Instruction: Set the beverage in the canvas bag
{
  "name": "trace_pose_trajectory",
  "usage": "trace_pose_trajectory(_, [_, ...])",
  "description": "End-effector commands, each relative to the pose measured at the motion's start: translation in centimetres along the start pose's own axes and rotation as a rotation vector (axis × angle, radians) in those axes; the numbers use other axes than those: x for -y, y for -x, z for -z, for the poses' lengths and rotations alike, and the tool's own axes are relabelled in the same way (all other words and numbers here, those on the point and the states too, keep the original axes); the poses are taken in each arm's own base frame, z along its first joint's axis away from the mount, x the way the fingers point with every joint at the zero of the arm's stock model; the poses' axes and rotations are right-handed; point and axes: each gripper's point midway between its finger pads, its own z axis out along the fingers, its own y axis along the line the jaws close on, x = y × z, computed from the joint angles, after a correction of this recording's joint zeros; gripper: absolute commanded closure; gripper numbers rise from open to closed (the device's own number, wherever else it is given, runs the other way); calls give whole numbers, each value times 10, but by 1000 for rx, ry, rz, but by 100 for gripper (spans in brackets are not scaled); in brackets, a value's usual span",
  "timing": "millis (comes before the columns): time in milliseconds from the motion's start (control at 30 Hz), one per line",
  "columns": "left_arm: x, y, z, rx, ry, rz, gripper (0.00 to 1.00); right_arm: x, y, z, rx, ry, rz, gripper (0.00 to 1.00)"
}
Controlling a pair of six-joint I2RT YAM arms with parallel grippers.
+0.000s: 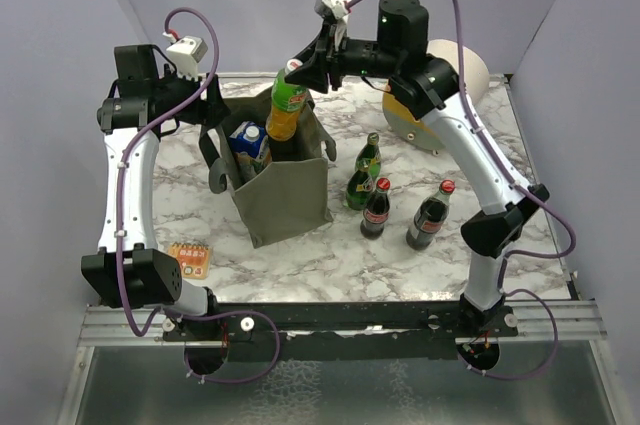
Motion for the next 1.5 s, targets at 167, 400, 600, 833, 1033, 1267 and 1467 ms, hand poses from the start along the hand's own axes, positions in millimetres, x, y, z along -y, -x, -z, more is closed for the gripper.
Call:
trace_pose_trajectory(167, [4,15,-4,38,-21,-3,31,20,-41,-32,-51,-46,99,99])
trace_pose_trajectory(400, [2,16,-10,41,-21,17,34,20,-97,-59,-150,-7,50,99])
trace_pose_trajectory(600, [4,19,-13,47,-28,19,36,17,-133,-69,-227,5,53,99])
trace_pose_trajectory(833, [6,22,-15,50,-36,17,37,18,-171,-74,-296,16,52,99])
trace_pose_trajectory(1033, [9,18,-17,44,-47,16,37,20,-187,-81,-308,19,57,99])
trace_pose_trajectory(1267, [11,19,-16,44,-47,3,37,25,-210,-88,-333,14,52,99])
trace_pose_trajectory(1467, [14,20,-15,47,-50,-2,37,28,-225,-90,-354,2,52,96])
